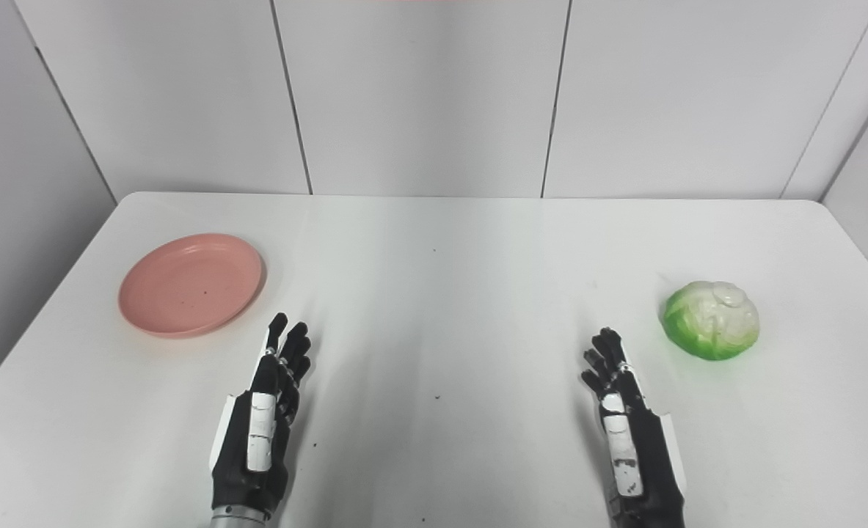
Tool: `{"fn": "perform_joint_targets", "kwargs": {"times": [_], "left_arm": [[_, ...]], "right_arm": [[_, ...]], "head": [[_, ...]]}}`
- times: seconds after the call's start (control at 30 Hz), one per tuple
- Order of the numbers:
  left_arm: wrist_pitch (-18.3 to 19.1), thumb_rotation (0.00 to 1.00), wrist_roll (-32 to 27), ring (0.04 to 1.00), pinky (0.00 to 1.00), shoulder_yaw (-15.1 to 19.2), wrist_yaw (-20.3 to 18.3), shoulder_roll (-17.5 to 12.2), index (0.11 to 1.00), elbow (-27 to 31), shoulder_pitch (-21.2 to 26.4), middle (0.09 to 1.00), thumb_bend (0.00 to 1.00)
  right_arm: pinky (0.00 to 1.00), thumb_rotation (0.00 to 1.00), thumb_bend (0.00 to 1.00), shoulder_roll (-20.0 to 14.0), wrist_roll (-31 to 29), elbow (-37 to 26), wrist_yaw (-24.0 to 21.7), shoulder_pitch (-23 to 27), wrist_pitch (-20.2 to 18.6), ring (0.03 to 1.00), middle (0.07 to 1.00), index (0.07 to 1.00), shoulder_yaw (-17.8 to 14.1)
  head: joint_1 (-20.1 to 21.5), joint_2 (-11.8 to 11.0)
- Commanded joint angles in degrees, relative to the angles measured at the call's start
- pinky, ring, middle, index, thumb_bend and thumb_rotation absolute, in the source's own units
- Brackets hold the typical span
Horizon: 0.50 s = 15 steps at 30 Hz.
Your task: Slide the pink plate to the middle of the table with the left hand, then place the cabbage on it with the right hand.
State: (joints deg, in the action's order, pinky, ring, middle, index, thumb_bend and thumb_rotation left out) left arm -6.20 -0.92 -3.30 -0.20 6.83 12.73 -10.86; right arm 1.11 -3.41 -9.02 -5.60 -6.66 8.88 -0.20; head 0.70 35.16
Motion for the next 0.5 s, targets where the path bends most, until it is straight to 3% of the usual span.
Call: {"fn": "perform_joint_targets", "kwargs": {"times": [0.0,0.17,0.3,0.47], "left_arm": [[-1.5,0.97,0.7,0.984,1.00,0.1,-0.4,-1.8,1.000,0.7,-4.3,0.967,0.84],[-3.2,0.98,1.8,0.985,1.00,-0.5,0.0,-1.4,1.000,-1.6,-4.2,0.969,0.84],[-6.2,1.00,3.6,0.970,1.00,-1.1,0.7,-0.7,1.000,-5.1,-3.5,0.952,0.85],[-9.2,0.98,5.8,0.940,1.00,-1.6,2.1,0.2,0.997,-8.5,-2.6,0.914,0.86]], "right_arm": [[0.93,0.97,0.84,-0.8,-0.5,-0.5,-0.3,-3.2,1.2,0.940,0.954,0.952,0.3],[0.93,0.97,0.84,-1.6,-1.2,2.0,-0.8,-3.0,3.0,0.940,0.952,0.953,-0.3],[0.93,0.97,0.84,-2.8,-2.3,5.6,-1.8,-2.5,5.6,0.946,0.959,0.958,-1.2],[0.93,0.99,0.84,-3.9,-3.4,9.7,-3.1,-1.6,8.2,0.949,0.967,0.973,-2.3]], "head": [[-0.7,-1.0],[-2.8,-3.4],[-7.5,-7.2],[-11.0,-9.0]]}}
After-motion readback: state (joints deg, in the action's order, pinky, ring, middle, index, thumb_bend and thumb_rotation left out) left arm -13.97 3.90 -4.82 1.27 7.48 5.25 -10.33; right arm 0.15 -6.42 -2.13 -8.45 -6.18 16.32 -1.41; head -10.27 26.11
